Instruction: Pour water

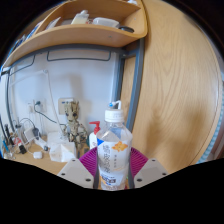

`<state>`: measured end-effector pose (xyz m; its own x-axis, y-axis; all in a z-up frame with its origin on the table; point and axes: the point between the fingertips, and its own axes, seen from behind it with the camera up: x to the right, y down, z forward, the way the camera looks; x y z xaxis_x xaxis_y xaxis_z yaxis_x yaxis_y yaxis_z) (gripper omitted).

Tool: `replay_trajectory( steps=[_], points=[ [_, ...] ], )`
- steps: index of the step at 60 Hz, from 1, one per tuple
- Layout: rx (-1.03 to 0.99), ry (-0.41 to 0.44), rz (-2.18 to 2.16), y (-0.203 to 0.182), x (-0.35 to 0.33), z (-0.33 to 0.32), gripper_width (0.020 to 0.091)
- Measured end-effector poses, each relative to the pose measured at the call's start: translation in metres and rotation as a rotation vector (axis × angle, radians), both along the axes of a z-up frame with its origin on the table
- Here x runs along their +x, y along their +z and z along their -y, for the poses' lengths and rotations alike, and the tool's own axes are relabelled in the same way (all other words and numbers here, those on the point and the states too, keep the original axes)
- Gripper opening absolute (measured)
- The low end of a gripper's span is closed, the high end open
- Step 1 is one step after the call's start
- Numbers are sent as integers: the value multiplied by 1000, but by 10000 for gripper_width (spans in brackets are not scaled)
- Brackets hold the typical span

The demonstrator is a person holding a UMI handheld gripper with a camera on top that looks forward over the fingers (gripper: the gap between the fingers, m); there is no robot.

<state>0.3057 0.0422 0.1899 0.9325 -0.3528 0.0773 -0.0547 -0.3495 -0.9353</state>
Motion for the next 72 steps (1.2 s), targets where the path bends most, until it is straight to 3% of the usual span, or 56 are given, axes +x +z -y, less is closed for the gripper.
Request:
replay_trajectory(
  steps=[13, 22, 41, 47, 52, 64, 72],
  points=[
    [-45, -24, 32, -57, 20, -8, 406],
    [29, -44, -39, -79, 23, -9, 420],
    [50, -50, -36, -86, 22, 4, 525],
    [-42, -83, -60, -105, 23, 13, 636],
    [-106, -57, -81, -119, 14, 20, 732],
    [-227, 8, -134, -133, -12, 71, 732],
    [-325, 45, -127, -122, -23, 126, 732]
  ],
)
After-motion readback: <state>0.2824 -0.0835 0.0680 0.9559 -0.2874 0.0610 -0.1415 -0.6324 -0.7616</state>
